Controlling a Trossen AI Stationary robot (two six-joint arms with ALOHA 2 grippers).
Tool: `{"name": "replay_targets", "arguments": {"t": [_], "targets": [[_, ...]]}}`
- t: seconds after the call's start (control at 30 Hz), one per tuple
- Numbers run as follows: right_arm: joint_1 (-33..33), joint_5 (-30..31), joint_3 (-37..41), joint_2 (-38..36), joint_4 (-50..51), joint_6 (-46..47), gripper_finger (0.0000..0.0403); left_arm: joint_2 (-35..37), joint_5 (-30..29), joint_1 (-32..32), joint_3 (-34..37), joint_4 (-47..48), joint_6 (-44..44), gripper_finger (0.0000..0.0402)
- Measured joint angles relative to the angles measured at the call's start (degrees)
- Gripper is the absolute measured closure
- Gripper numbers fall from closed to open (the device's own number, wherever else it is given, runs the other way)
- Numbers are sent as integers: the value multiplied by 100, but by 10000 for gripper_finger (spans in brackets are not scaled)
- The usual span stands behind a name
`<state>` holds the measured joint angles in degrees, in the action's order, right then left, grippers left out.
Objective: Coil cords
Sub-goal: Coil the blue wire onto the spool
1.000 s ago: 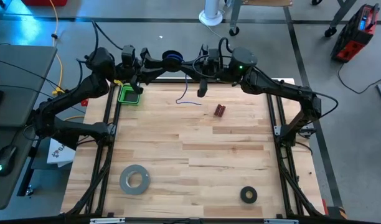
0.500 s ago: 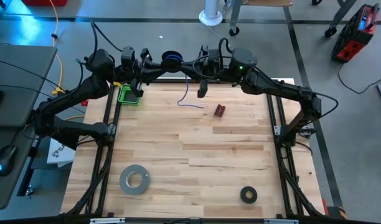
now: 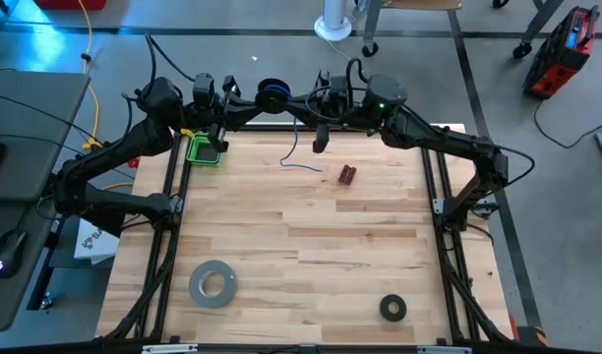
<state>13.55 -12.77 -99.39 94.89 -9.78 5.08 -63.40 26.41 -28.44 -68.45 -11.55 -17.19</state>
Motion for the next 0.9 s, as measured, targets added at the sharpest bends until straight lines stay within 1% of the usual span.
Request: {"name": "replay_targets", "arguments": {"t": [0.1, 0.27, 0.37, 0.43, 0.53, 0.6, 0.7, 0.8, 0.9], "targets": [[-5, -33, 0, -2, 7, 27, 368, 0, 55, -52, -2, 23, -159, 401], [137, -72, 0, -28, 29, 289, 287, 64, 127, -151, -2, 283, -224, 401], [228, -53, 0, -151, 59, 189, 243, 166, 145, -232, -2, 496, -223, 401], [305, -47, 0, -256, 146, 29, 225, 248, 146, -304, -2, 586, -221, 401], [427, -33, 0, -429, 422, 2, 216, 356, 169, -384, -2, 599, -281, 401], [512, -87, 0, -565, 696, 124, 216, 434, 185, -395, -2, 447, -581, 401], [594, -451, -5, -682, 983, 159, 219, 572, 203, -392, -2, 94, -1411, 401], [589, -1021, -9, -631, 1026, 384, 226, 654, 203, -377, -2, -237, -2246, 402], [480, -1257, -9, -453, 1032, 435, 232, 675, 200, -345, -2, -731, -2782, 401]]}}
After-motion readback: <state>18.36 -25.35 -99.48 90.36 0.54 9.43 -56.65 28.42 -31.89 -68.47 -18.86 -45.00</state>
